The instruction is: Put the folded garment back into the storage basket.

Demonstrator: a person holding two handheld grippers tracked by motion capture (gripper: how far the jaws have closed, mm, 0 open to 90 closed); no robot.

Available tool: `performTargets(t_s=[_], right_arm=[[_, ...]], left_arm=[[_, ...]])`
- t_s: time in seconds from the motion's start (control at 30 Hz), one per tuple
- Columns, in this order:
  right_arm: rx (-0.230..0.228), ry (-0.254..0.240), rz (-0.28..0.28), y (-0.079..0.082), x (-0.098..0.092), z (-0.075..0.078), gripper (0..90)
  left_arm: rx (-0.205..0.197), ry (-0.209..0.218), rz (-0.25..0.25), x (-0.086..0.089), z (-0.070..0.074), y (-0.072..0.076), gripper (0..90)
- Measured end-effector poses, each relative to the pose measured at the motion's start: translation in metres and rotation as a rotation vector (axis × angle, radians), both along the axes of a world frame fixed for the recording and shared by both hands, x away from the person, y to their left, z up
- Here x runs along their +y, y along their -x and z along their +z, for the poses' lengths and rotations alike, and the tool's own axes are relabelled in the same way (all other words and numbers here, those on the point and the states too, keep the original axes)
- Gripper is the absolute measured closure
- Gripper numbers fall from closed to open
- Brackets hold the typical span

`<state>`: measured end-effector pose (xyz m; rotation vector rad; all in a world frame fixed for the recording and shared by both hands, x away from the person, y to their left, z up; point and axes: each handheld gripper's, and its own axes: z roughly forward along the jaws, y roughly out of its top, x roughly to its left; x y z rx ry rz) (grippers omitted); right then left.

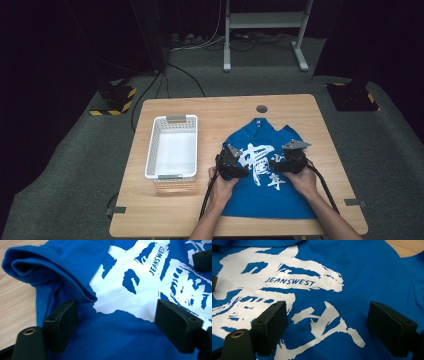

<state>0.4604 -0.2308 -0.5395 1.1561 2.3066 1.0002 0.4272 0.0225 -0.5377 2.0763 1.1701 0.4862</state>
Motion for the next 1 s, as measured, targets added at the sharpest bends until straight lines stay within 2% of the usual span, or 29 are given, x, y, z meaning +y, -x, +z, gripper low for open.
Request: performTargets(t_s=[0.1, 0.17, 0.23, 0.37, 0.4, 0.53, 0.63, 0.7, 0.8, 0.9, 1.0], right_arm=[[0.004, 0.006, 0.026, 0.005, 0.001, 0.001, 16.9], [-0.018, 0.009, 0.004, 0.003, 0.000, 0.003, 17.5], [-0.029, -0.018, -0.030, -0.002, -0.002, 0.006, 17.7], [-0.007, 0.016, -0.038, -0.011, 0.000, 0.003, 17.8], [0.002, 0.009, -0.035, -0.012, 0.000, 0.001, 17.2], [0.000, -0.001, -0.023, -0.009, -0.002, 0.000, 17.3], [0.000, -0.001, -0.002, -0.004, -0.003, 0.000, 17.0], [0.001, -0.001, 0.018, 0.001, -0.004, 0.000, 17.0], [-0.005, 0.006, 0.021, 0.001, -0.003, 0.001, 17.5], [-0.012, -0.014, 0.008, -0.003, -0.002, 0.005, 17.8], [-0.002, 0.010, 0.013, -0.007, 0.002, 0.001, 17.5]], left_arm=[[0.019, 0.017, 0.006, 0.000, 0.003, 0.000, 19.7], [0.012, 0.030, 0.003, -0.003, 0.005, -0.004, 19.1], [0.004, 0.035, 0.000, -0.007, 0.008, -0.008, 19.0], [0.025, 0.017, -0.009, -0.016, 0.006, -0.020, 18.4], [0.032, 0.015, -0.004, -0.016, 0.004, -0.021, 18.4], [0.019, 0.007, -0.007, -0.013, 0.002, -0.016, 18.6], [0.000, -0.002, -0.014, -0.010, 0.000, 0.000, 19.3], [0.001, 0.015, -0.015, -0.007, 0.000, 0.007, 20.3], [0.017, 0.042, -0.022, -0.009, 0.002, 0.004, 18.9], [0.006, 0.031, -0.031, -0.015, 0.005, -0.002, 18.4], [0.022, 0.033, -0.012, -0.016, 0.005, -0.011, 18.3]])
